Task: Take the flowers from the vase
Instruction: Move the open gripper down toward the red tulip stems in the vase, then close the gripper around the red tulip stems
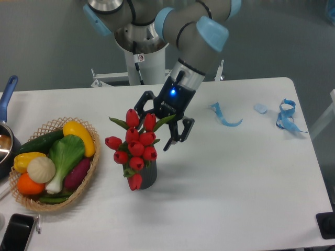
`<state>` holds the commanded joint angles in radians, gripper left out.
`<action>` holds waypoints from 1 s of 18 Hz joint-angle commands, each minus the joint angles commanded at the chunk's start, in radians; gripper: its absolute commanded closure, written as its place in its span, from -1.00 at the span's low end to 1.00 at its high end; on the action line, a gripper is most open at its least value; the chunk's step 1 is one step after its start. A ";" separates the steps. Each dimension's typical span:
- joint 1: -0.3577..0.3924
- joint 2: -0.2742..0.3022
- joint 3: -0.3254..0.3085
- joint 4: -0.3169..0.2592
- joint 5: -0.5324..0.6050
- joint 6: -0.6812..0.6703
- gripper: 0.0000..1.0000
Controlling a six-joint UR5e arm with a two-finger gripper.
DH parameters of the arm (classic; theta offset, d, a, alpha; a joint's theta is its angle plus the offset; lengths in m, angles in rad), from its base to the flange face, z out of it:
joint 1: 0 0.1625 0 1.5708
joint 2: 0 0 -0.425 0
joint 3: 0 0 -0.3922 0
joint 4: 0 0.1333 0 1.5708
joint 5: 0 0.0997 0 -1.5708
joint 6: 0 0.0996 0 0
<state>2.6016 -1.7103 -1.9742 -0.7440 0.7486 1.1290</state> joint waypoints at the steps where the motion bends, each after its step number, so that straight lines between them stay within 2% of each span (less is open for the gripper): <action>1: -0.006 -0.009 0.002 0.000 0.000 0.002 -1.00; 6: -0.015 -0.018 0.002 0.000 -0.002 0.002 -1.00; 9: -0.023 -0.031 0.006 0.020 -0.011 0.002 -1.00; 12: -0.021 -0.032 0.008 0.021 -0.037 0.003 -0.74; 15: -0.020 -0.032 0.008 0.023 -0.038 0.003 -0.57; 17: -0.020 -0.031 0.006 0.021 -0.037 0.003 -0.33; 18: -0.020 -0.031 0.006 0.021 -0.037 0.005 -0.28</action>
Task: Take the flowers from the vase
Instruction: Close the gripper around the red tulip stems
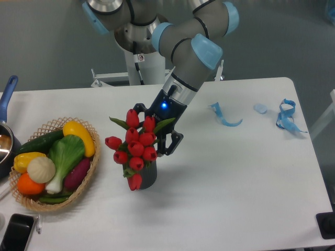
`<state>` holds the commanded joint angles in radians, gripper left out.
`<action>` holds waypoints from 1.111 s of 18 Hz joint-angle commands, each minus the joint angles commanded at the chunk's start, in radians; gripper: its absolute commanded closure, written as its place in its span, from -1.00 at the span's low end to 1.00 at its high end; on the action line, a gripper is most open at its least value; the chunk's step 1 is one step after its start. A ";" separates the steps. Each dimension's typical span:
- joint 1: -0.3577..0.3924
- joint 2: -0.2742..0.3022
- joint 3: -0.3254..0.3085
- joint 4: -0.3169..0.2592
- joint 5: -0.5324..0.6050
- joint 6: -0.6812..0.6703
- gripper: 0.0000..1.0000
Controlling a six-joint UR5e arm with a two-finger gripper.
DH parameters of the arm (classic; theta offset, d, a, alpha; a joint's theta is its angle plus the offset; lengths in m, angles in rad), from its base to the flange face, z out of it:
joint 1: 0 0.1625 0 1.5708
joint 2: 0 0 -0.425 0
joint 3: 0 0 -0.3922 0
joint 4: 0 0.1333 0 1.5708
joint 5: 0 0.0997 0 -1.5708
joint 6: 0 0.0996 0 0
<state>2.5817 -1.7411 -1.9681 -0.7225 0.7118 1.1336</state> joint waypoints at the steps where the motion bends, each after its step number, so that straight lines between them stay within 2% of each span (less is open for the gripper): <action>1: 0.000 0.000 0.000 0.000 0.000 0.000 -0.18; 4: 0.002 0.000 0.002 0.000 0.000 0.000 -0.10; 16: 0.014 0.012 -0.003 -0.002 -0.035 -0.024 -0.09; 20: 0.015 0.029 0.000 -0.002 -0.055 -0.077 0.05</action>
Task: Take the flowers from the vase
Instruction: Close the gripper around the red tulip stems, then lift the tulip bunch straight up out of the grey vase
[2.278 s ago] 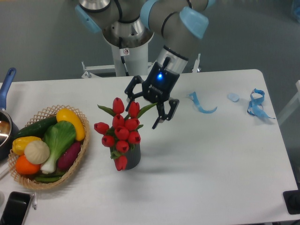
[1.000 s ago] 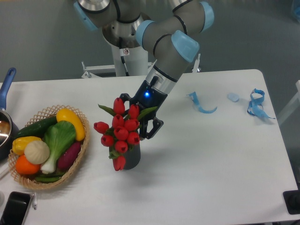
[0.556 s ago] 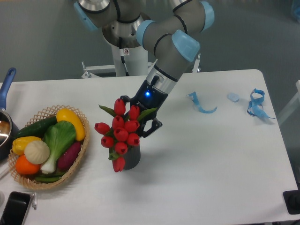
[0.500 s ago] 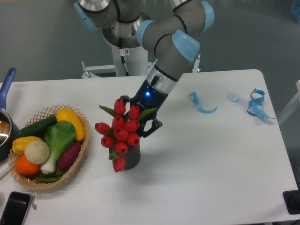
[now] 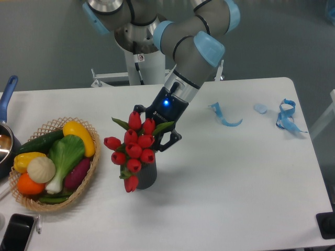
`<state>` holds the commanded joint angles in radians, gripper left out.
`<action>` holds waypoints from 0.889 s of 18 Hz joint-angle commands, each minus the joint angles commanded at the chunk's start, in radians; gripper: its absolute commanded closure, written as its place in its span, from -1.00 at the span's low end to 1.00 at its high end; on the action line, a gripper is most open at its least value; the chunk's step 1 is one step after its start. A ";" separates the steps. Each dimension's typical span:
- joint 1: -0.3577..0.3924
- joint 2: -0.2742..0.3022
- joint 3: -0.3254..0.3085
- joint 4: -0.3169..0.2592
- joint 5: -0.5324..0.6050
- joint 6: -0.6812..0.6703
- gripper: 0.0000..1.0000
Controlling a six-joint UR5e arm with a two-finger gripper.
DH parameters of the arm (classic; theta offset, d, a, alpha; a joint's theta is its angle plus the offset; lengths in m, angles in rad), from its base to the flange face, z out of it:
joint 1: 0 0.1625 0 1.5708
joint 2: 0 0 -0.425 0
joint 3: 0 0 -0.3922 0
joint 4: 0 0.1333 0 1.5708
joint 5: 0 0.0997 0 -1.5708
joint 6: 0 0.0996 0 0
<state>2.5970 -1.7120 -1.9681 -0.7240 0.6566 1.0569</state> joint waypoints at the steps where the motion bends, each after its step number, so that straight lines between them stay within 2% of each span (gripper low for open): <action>1: 0.002 0.002 -0.002 0.000 -0.006 0.000 0.05; 5: 0.002 0.005 -0.002 0.000 -0.009 -0.002 0.06; 8: 0.015 0.034 -0.002 -0.002 -0.012 -0.023 0.06; 12: 0.050 0.054 0.009 -0.002 -0.095 -0.067 0.07; 16: 0.060 0.068 0.032 0.000 -0.109 -0.130 0.12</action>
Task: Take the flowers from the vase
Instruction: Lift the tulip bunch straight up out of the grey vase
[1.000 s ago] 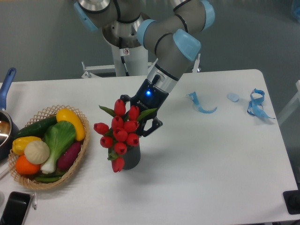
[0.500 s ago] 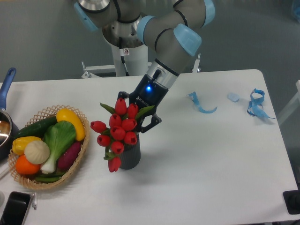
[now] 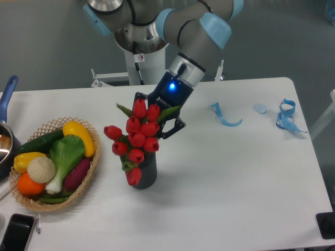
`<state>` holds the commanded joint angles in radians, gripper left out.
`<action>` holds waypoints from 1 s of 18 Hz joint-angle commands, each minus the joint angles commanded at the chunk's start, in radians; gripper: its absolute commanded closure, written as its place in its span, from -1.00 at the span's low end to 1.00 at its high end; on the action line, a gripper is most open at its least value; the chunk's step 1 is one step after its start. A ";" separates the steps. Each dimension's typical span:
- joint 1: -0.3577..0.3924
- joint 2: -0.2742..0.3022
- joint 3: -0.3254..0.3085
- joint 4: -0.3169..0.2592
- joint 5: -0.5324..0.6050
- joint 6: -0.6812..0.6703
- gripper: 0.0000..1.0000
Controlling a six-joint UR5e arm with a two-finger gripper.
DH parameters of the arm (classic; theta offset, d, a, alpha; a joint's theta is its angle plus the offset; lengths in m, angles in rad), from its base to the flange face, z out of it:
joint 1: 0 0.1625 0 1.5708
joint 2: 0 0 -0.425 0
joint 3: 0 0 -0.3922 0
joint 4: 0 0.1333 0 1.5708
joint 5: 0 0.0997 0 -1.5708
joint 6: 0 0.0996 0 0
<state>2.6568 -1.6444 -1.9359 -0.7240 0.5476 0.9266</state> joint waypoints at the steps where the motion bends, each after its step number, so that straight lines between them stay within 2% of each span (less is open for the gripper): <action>1: 0.008 0.005 0.009 0.000 -0.002 -0.003 0.12; 8: 0.054 0.020 0.049 0.000 -0.057 -0.023 0.12; 12: 0.069 0.023 0.058 0.000 -0.097 -0.098 0.12; 18: 0.101 0.037 0.071 0.000 -0.150 -0.103 0.12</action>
<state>2.7581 -1.6076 -1.8654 -0.7240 0.3974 0.8238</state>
